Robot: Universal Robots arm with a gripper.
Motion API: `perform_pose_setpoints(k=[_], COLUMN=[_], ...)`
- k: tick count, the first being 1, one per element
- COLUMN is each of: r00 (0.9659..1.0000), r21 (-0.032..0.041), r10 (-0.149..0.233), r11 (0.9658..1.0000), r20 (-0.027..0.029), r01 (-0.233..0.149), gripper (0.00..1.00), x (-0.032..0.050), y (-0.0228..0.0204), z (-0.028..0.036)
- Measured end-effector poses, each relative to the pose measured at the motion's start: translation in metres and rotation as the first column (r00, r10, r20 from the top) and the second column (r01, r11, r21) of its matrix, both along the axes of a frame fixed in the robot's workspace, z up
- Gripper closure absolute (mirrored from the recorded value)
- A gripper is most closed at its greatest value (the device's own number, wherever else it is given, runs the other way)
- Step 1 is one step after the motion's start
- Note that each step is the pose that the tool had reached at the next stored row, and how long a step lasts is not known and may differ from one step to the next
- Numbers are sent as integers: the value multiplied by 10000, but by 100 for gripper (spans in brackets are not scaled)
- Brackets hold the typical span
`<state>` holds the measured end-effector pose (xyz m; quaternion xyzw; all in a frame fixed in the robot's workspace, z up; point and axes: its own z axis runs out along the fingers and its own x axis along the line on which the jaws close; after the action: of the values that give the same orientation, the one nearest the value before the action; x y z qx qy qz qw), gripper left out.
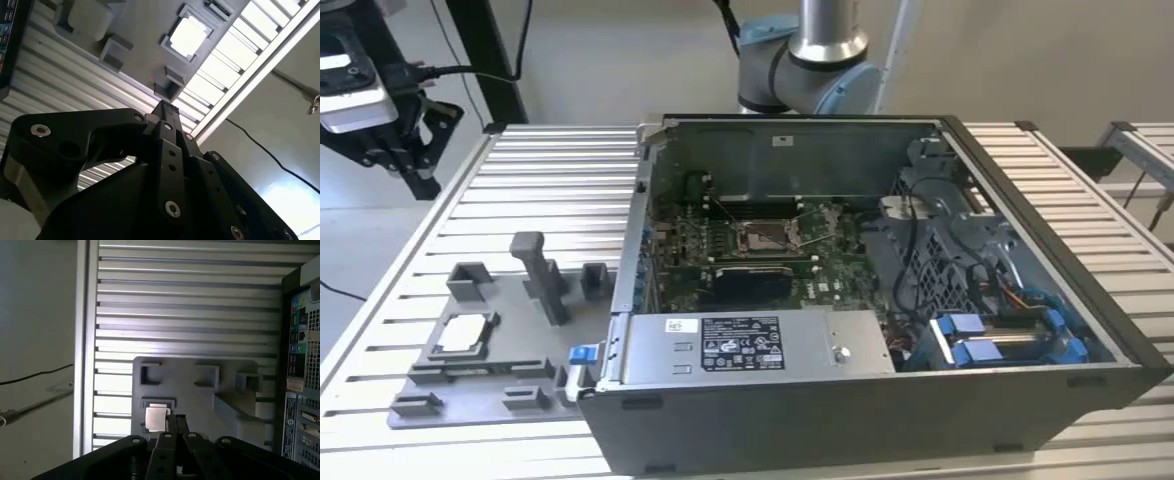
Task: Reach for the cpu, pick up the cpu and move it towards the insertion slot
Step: 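Reach for the cpu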
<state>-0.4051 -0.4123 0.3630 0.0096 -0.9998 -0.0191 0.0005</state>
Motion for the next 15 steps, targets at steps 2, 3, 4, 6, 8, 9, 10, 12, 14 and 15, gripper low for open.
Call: perform_pose_setpoints(k=[2, 3, 4, 6, 8, 9, 10, 12, 14, 15], r00=[10000, 10000, 10000, 10000, 10000, 10000, 10000, 10000, 10000, 10000], r21=[-1, 0, 0, 1, 0, 1, 0, 0, 0, 0], r10=[-1, -1, 1, 0, 0, 0, 0, -1, -2, -2], r11=[10000, 10000, 10000, 10000, 10000, 10000, 10000, 10000, 10000, 10000], r20=[1, 2, 1, 1, 0, 2, 1, 1, 1, 1], r01=[1, 1, -1, 0, 0, 0, 0, 1, 2, 2], gripper=[100, 100, 100, 100, 100, 100, 100, 100, 100, 100], x=[-33, -48, -59, -68, -69, -70, -70, -72, -72, -73], y=[-21, -25, -32, -53, -90, -104, -114, -123, -124, -124], z=[-8, -12, -15, -22, -29, -33, -36, -38, -38, -38])
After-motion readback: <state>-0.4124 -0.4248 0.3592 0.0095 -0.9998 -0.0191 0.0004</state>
